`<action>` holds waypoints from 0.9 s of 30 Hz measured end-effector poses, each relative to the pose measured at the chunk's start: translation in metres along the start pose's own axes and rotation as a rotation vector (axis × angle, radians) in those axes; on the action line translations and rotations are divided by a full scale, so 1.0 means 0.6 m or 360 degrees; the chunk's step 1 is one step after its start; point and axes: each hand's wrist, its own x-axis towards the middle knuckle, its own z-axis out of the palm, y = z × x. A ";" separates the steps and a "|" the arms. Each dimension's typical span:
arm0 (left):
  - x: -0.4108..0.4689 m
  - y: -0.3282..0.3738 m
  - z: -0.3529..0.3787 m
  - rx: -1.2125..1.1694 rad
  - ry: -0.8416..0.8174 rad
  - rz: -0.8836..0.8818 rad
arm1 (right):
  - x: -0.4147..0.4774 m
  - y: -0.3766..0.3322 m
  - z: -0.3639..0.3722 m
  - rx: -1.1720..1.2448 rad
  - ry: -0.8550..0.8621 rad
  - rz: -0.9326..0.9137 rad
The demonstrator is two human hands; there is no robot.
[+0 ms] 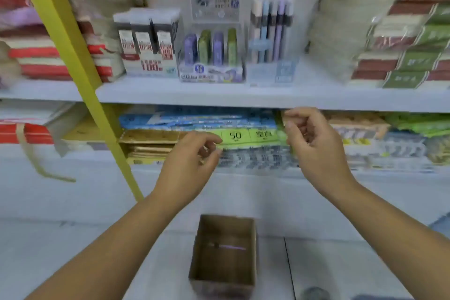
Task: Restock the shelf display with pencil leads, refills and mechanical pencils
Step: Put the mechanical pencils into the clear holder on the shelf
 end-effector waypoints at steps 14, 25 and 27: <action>-0.350 -0.284 0.197 -0.0316 -0.0917 -0.1605 | -0.344 0.346 0.303 -0.0284 -0.1110 0.1529; -0.362 -0.326 0.205 -0.0905 -0.0983 -0.1788 | -0.384 0.490 0.416 -0.1117 -0.1342 0.1394; -0.365 -0.326 0.205 -0.0909 -0.0984 -0.1767 | -0.392 0.497 0.418 -0.1239 -0.1337 0.1338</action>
